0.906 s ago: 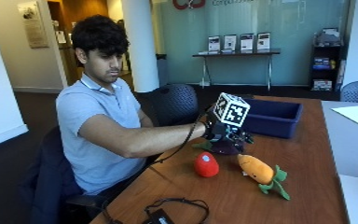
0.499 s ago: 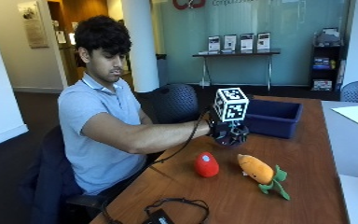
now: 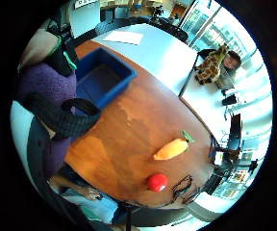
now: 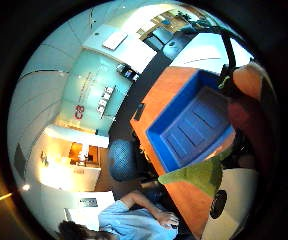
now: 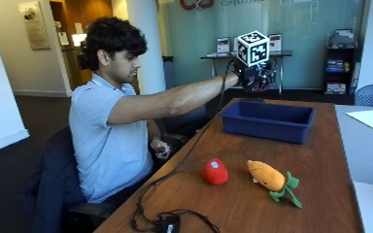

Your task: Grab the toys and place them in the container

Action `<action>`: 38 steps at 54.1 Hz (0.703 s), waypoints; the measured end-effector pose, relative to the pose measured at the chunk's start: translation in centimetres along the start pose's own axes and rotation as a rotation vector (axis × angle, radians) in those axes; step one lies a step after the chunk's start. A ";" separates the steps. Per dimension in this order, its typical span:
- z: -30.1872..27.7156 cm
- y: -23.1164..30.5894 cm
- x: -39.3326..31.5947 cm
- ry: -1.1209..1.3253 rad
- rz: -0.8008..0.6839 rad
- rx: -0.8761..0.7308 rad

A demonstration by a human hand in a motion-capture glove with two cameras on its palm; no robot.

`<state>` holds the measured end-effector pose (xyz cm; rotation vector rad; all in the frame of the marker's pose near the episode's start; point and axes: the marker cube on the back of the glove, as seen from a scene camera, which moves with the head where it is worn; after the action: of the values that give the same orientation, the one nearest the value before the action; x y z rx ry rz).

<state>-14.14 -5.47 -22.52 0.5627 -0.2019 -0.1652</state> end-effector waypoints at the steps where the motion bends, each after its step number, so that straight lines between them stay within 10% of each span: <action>1: 0.1 -0.5 -0.6 0.002 -0.005 0.000; 18: 5.4 -3.1 -4.8 -0.015 -0.010 -0.232; 38: 1.1 2.7 7.4 0.115 0.200 -0.321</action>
<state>-6.96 -5.32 -19.05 0.2296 -0.1154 0.0296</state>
